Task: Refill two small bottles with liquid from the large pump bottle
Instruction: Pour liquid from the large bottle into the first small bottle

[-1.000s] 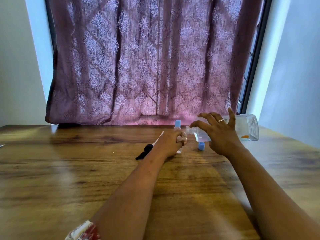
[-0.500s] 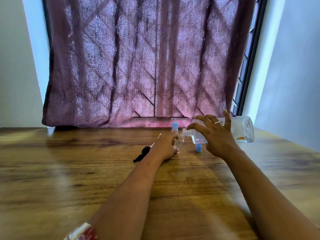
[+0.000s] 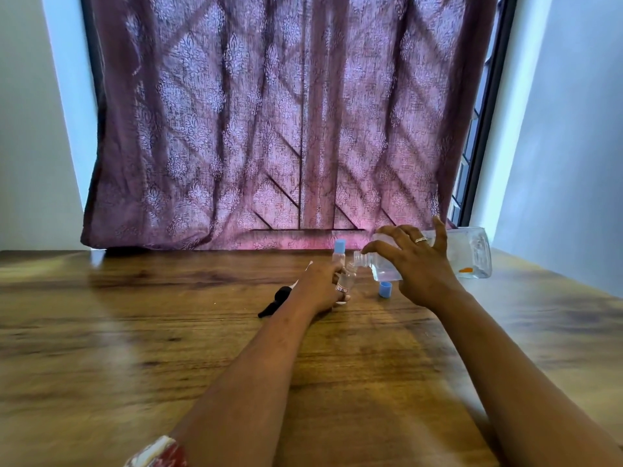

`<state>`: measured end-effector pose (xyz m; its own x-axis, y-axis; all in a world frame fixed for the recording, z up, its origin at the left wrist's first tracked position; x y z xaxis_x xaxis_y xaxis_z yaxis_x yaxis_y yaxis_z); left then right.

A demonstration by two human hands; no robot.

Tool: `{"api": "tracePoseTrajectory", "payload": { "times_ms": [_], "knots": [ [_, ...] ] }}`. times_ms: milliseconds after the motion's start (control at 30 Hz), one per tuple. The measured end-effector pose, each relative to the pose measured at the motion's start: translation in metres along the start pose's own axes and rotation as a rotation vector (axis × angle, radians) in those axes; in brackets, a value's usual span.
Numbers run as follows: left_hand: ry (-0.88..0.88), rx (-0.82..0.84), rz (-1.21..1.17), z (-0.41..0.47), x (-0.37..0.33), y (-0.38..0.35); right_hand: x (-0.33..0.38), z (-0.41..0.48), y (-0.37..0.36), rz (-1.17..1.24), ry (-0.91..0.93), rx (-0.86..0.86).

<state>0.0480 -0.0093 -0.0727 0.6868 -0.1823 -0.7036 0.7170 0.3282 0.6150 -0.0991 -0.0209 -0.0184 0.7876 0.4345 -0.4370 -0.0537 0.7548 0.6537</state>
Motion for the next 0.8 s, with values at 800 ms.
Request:
{"api": "tracePoseTrajectory", "payload": {
  "times_ms": [800],
  "knots": [
    [0.008,-0.063,-0.156,0.005,0.001,0.000,-0.003,-0.002,-0.013,0.071,-0.096,-0.077]
  ]
}}
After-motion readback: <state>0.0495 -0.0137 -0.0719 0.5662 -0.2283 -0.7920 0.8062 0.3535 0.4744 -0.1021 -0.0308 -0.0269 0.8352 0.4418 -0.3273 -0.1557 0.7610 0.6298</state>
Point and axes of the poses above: each hand's wrist, its own z-axis towards the middle knuckle, its own y-axis out of the back of the hand, x = y × z, the point moved 7 cm from there along z, towards the middle knuckle, and after that the axes turned 7 degrees about -z, right-handed, at the moved point
